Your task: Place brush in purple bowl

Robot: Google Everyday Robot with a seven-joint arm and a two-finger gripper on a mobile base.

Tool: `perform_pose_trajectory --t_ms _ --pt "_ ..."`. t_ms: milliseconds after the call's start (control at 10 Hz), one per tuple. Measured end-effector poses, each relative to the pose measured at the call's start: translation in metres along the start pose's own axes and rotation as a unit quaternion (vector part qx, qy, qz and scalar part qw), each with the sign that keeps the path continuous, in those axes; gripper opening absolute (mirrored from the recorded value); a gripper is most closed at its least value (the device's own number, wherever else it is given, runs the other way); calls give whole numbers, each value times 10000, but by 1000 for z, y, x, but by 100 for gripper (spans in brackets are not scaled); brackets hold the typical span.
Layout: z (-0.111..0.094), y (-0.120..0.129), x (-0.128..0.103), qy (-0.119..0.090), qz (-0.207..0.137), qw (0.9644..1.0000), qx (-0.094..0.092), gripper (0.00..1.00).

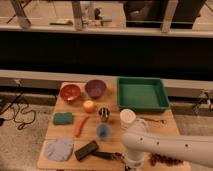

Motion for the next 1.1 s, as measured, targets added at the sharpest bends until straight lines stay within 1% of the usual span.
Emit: perform_pose_trajectory --t_ms 100,200,400,500,700,800,900,1100 --pt "4 2 -6 10 -64 10000 -23 67" --pt "8 2 -10 28 -122 9999 -49 58" --pt "7 3 -10 20 -112 9999 -54 35" --pt "7 3 -10 26 -123 9999 -64 27" --pt "7 4 -10 35 -141 9999 -76 6" --pt "8 6 -10 36 -155 9998 -71 1" --pt "9 8 -10 26 -164 9999 -36 0" --pt "-7 4 -6 -33 -138 9998 125 0"
